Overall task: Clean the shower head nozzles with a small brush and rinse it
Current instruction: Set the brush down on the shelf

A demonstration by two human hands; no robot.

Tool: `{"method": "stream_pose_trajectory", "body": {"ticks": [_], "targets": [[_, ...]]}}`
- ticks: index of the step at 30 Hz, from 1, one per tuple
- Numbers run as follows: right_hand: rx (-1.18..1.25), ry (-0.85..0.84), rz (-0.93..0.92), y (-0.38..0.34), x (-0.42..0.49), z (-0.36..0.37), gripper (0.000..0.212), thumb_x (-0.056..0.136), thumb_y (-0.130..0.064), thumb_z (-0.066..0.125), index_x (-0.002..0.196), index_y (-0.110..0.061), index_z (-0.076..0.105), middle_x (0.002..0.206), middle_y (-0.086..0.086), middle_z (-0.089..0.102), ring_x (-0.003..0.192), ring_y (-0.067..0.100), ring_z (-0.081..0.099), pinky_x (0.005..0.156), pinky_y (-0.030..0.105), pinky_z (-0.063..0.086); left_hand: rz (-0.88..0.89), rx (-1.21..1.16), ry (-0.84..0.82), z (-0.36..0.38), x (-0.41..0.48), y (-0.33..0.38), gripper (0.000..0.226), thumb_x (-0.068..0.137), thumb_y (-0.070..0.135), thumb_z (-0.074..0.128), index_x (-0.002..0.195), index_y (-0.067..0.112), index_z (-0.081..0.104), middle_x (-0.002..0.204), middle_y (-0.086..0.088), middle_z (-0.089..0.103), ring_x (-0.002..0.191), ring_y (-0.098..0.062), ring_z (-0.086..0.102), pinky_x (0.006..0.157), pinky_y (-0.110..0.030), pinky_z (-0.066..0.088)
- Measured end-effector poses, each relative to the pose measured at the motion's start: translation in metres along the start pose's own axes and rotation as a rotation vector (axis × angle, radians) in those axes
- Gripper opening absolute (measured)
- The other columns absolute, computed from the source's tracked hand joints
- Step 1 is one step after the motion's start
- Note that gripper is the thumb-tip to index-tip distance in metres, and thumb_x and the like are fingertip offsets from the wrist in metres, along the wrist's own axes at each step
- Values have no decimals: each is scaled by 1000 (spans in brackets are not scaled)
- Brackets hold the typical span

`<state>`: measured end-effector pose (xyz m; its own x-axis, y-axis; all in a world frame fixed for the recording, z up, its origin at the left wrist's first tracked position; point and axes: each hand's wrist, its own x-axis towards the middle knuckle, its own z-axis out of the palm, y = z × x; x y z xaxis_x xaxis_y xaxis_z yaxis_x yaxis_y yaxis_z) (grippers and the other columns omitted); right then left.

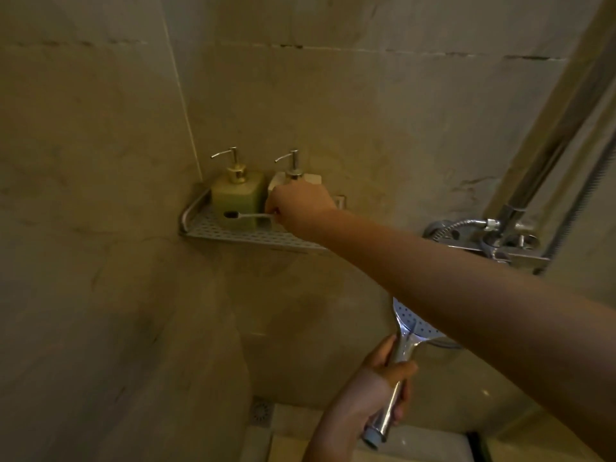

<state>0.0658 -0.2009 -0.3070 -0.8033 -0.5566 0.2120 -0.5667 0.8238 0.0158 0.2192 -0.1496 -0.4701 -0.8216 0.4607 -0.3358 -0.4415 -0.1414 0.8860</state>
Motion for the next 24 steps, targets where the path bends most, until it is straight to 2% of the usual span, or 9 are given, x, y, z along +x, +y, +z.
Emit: {"method": "stream_pose_trajectory", "body": {"ticks": [5, 7, 11, 13, 15, 19, 21, 24], "targets": [[-131, -48, -49, -9, 22, 20, 25, 92, -11, 53, 113, -21, 61, 111, 7, 64, 101, 28, 62, 66, 34, 39, -33, -37, 34, -24, 8, 2, 55, 90, 20, 53, 135, 44, 33, 50, 3, 51, 34, -9, 43, 36, -19, 33], [-148, -37, -74, -10, 25, 26, 22, 90, -11, 56, 110, -20, 60, 109, 6, 65, 99, 27, 62, 66, 34, 39, -23, -47, 31, -28, 10, 5, 49, 90, 19, 52, 126, 47, 35, 50, 4, 51, 34, -9, 43, 36, -19, 33], [-159, -54, -110, -11, 25, 36, 19, 89, -11, 61, 107, -16, 62, 104, 6, 65, 94, 24, 63, 72, 33, 50, -21, -39, 23, -35, 11, 13, 29, 91, 19, 51, 98, 48, 51, 52, 4, 50, 34, -8, 42, 36, -18, 33], [-159, -76, -113, -10, 25, 41, 17, 89, -12, 60, 106, -16, 62, 103, 5, 65, 93, 23, 63, 69, 31, 44, -13, -30, 21, -37, 11, 15, 30, 91, 19, 51, 92, 49, 54, 54, 2, 50, 34, -8, 42, 36, -19, 33], [-145, -85, -114, -9, 24, 44, 16, 90, -14, 59, 106, -16, 61, 103, 5, 65, 92, 22, 63, 69, 31, 41, 4, -28, 22, -39, 13, 16, 29, 91, 18, 51, 98, 46, 56, 55, 1, 48, 34, -8, 41, 36, -19, 32], [-130, -88, -116, -7, 24, 43, 18, 90, -13, 59, 108, -16, 62, 107, 5, 65, 95, 22, 63, 74, 31, 45, 32, 10, 5, -41, 21, 18, 32, 91, 16, 48, 121, 30, 51, 52, 2, 46, 31, -8, 37, 33, -16, 29], [-139, -97, -121, -6, 23, 42, 18, 91, -12, 58, 108, -15, 62, 108, 6, 65, 97, 23, 63, 77, 33, 48, 30, 28, -9, -42, 23, 20, 36, 91, 17, 48, 125, 28, 48, 53, 3, 46, 31, -8, 38, 33, -16, 30], [-163, -103, -137, -3, 20, 41, 18, 91, -12, 58, 108, -17, 61, 108, 5, 65, 97, 24, 63, 74, 32, 45, 18, 47, -18, -44, 28, 20, 42, 91, 20, 50, 132, 27, 42, 52, 4, 48, 32, -8, 40, 34, -17, 32]]}}
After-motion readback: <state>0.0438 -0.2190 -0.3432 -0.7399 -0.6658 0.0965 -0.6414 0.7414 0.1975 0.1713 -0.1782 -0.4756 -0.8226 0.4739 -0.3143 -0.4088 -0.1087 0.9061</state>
